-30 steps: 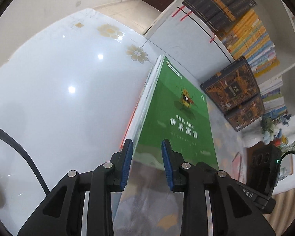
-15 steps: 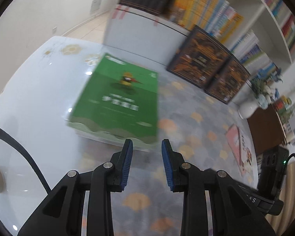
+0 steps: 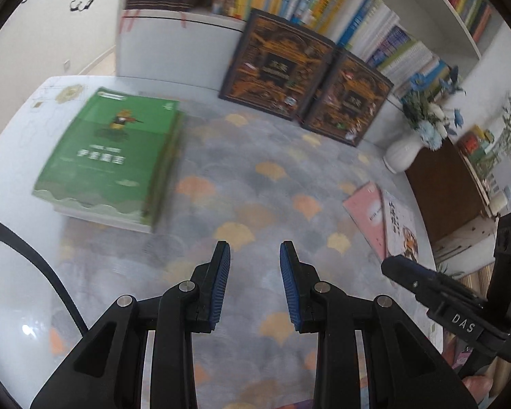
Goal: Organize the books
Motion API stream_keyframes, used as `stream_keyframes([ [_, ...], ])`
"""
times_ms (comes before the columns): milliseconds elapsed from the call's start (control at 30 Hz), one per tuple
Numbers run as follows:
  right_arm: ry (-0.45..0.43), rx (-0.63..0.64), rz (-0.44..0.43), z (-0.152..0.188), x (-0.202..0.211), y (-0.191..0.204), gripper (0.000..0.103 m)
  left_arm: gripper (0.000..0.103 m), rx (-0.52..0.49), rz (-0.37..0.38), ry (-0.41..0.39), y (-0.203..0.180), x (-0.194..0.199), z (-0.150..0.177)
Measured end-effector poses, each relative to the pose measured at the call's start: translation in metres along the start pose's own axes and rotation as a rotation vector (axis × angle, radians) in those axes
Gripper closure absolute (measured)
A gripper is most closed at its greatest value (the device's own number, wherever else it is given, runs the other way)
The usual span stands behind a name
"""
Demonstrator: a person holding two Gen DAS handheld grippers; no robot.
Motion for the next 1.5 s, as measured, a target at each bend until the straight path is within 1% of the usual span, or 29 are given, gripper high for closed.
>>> stream_keyframes([
  [100, 0.022, -0.039, -0.018, 0.005, -0.001, -0.028, 0.070, 0.076, 0.001, 0.005, 0.038, -0.018, -0.019, 0.008],
  [200, 0.041, -0.076, -0.027, 0.011, -0.002, -0.058, 0.070, 0.076, -0.009, 0.029, 0.085, -0.039, -0.040, 0.016],
  [267, 0.049, -0.107, -0.014, 0.015, -0.003, -0.082, 0.070, 0.076, -0.074, 0.061, 0.099, -0.067, -0.052, 0.020],
  [333, 0.059, -0.148, -0.002, 0.017, -0.006, -0.105, 0.070, 0.076, -0.123, 0.077, 0.115, -0.089, -0.063, 0.021],
  [433, 0.068, -0.232, 0.011, 0.020, -0.009, -0.140, 0.070, 0.076, -0.136, 0.130, 0.166, -0.118, -0.087, 0.025],
  [467, 0.067, -0.280, 0.025, 0.021, -0.011, -0.158, 0.069, 0.076, -0.141, 0.146, 0.175, -0.125, -0.094, 0.025],
  [500, 0.071, -0.302, 0.031, 0.021, -0.013, -0.168, 0.064, 0.076, -0.152, 0.158, 0.177, -0.134, -0.100, 0.025],
  [533, 0.076, -0.330, 0.038, 0.022, -0.014, -0.182, 0.055, 0.076, -0.171, 0.170, 0.178, -0.143, -0.108, 0.024],
  [567, 0.077, -0.370, 0.052, 0.024, -0.016, -0.201, 0.050, 0.076, -0.184, 0.183, 0.188, -0.152, -0.117, 0.025],
  [600, 0.071, -0.401, 0.067, 0.025, -0.016, -0.216, 0.048, 0.071, -0.188, 0.195, 0.203, -0.159, -0.126, 0.025],
  [633, 0.065, -0.431, 0.084, 0.027, -0.017, -0.231, 0.048, 0.069, -0.187, 0.207, 0.214, -0.165, -0.134, 0.025],
  [667, 0.064, -0.457, 0.101, 0.029, -0.018, -0.247, 0.048, 0.063, -0.182, 0.227, 0.225, -0.172, -0.144, 0.025],
  [700, 0.063, -0.477, 0.114, 0.028, -0.019, -0.259, 0.048, 0.062, -0.175, 0.250, 0.234, -0.179, -0.154, 0.024],
  [767, 0.064, -0.536, 0.168, 0.032, -0.022, -0.292, 0.048, 0.062, -0.187, 0.290, 0.252, -0.192, -0.170, 0.026],
  [833, 0.076, -0.578, 0.211, 0.036, -0.027, -0.318, 0.048, 0.062, -0.219, 0.293, 0.265, -0.207, -0.188, 0.030],
  [900, 0.093, -0.616, 0.241, 0.041, -0.032, -0.343, 0.048, 0.062, -0.229, 0.304, 0.284, -0.217, -0.204, 0.032],
  [1000, 0.109, -0.640, 0.254, 0.047, -0.037, -0.361, 0.053, 0.062, -0.219, 0.308, 0.322, -0.226, -0.233, 0.037],
  [1067, 0.113, -0.654, 0.276, 0.050, -0.041, -0.370, 0.053, 0.062, -0.223, 0.312, 0.329, -0.231, -0.247, 0.040],
  [1133, 0.115, -0.666, 0.279, 0.052, -0.045, -0.376, 0.053, 0.062, -0.233, 0.315, 0.337, -0.236, -0.260, 0.042],
  [1200, 0.125, -0.662, 0.270, 0.051, -0.053, -0.378, 0.053, 0.062, -0.234, 0.310, 0.351, -0.237, -0.271, 0.043],
  [1300, 0.133, -0.655, 0.268, 0.047, -0.061, -0.379, 0.054, 0.062, -0.210, 0.292, 0.369, -0.233, -0.288, 0.045],
  [1400, 0.122, -0.658, 0.273, 0.042, -0.067, -0.382, 0.053, 0.062, -0.191, 0.279, 0.381, -0.228, -0.299, 0.047],
  [1500, 0.126, -0.608, 0.279, 0.033, -0.075, -0.379, 0.052, 0.062, -0.194, 0.280, 0.412, -0.227, -0.309, 0.056],
])
Point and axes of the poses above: each gripper's, at about its wrist camera, not at the fingertips, and x roughly against the way its jaws point, y to its left, z to its underside, the point moved 9 cm from there along -x, roughly the way its jaws point, and after that the axes turned 13 degrees about z, right-handed, at the moved point
